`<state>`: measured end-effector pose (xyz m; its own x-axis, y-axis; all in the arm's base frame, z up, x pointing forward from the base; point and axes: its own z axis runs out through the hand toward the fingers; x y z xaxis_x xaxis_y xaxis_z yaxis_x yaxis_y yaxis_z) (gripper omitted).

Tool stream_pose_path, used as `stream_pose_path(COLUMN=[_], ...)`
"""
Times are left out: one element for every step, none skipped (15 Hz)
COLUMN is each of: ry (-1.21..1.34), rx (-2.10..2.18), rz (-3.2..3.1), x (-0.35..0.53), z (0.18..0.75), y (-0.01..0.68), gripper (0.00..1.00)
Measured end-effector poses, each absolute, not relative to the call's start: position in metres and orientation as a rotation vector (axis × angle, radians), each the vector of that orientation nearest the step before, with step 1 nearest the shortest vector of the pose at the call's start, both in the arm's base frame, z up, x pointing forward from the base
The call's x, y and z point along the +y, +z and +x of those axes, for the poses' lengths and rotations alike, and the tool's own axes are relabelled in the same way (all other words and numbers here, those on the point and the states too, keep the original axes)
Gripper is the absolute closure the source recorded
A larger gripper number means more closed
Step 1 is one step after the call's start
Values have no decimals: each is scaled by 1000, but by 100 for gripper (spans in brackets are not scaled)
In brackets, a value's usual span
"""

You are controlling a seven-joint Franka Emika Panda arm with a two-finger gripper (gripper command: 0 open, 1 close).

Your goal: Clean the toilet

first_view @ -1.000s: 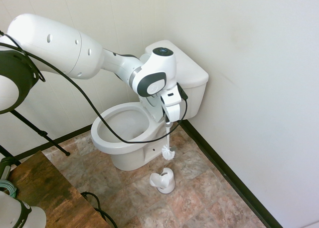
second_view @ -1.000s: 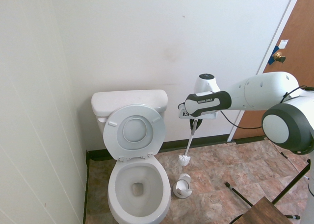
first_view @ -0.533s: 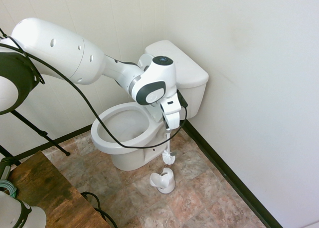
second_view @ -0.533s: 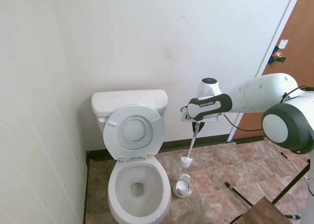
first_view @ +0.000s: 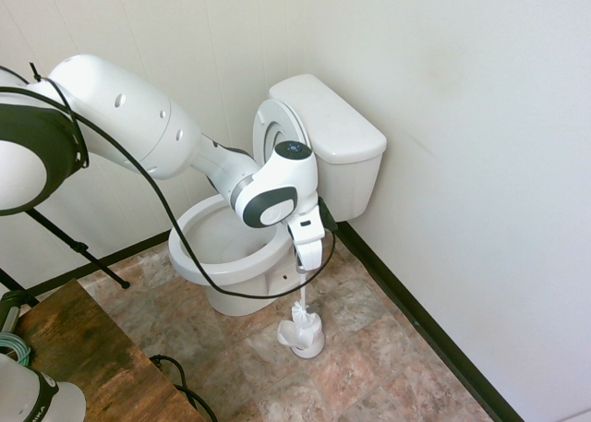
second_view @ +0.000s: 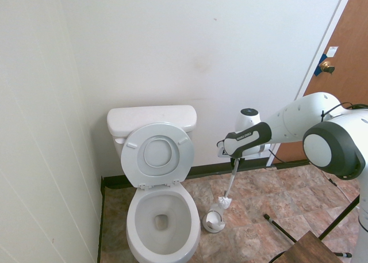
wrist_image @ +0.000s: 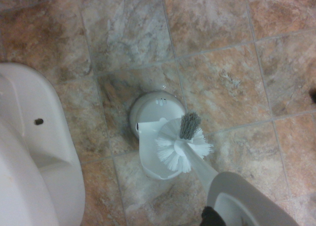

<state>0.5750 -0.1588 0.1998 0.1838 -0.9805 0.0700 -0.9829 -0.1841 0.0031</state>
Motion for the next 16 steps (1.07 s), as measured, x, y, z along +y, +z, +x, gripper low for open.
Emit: stream_pose_path(ry=[68, 57, 52, 48, 40, 30, 20, 20, 17, 12, 11, 11, 10, 10, 10, 7], rx=[-1976, -1974, -1971, -1975, -1981, -1987, -1990, -2001, -2011, -2019, -2027, -2032, -2036, -2034, -2032, -2033], rz=[2378, 2379, 2381, 2381, 2382, 2380, 2376, 2370, 2366, 2364, 2364, 2362, 2359, 2356, 2351, 2345], x=[-156, -154, -152, -150, -148, -147, -147, -147, -147, -147, -147, -147, -148, -149, -152, -154], z=[571, 568, 566, 565, 565, 564, 564, 567, 571, 577, 584, 590, 596, 601, 604, 608], y=[190, 183, 177, 173, 169, 164, 157, 149, 141, 132, 125, 117, 108, 99, 90, 82], gripper=[100, 100, 100, 100, 100, 100, 100, 100, 100, 100, 100, 100, 100, 100, 100, 100])
